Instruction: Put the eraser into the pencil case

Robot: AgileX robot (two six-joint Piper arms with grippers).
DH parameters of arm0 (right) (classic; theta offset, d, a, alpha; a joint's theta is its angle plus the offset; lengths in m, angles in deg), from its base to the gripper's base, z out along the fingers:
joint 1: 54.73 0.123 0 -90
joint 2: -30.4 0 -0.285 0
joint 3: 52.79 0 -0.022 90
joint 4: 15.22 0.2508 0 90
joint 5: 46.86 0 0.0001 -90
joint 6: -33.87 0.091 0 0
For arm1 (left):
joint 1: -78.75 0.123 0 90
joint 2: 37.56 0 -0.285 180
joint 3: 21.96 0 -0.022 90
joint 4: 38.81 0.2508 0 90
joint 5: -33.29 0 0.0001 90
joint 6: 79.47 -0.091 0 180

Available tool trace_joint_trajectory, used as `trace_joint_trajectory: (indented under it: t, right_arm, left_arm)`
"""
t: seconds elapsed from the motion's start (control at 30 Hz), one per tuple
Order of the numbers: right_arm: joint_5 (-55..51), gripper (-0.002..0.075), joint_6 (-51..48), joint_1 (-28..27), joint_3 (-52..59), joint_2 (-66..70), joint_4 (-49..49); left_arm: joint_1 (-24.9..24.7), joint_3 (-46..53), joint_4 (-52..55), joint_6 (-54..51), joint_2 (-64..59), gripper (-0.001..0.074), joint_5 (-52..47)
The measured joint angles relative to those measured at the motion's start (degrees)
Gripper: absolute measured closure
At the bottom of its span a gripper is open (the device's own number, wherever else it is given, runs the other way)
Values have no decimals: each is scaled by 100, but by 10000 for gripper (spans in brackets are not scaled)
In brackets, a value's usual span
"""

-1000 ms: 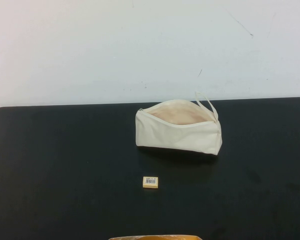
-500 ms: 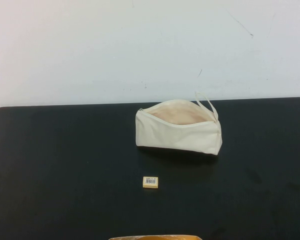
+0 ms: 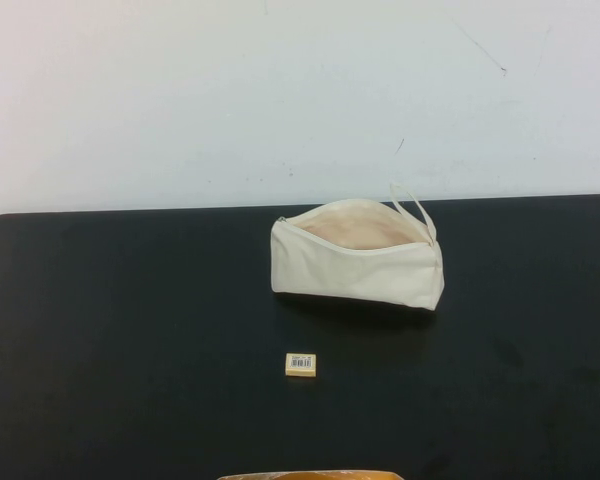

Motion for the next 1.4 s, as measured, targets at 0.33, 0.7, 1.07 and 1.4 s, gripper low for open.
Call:
trace_joint_trajectory:
  t: [0.33,0.7,1.07,1.4]
  right_arm:
    - [0,727,0,0,0,0,0]
    - [0,727,0,0,0,0,0]
    - [0,727,0,0,0,0,0]
    - [0,727,0,0,0,0,0]
  left_arm:
    - [0,0,64,-22,0,736,3380]
    - [0,-79,-181,238,0,736,3874]
    - [0,-2936,443,300,-1203,736,-368]
    - [0,-3106,-638,421,-3277,736,-857]
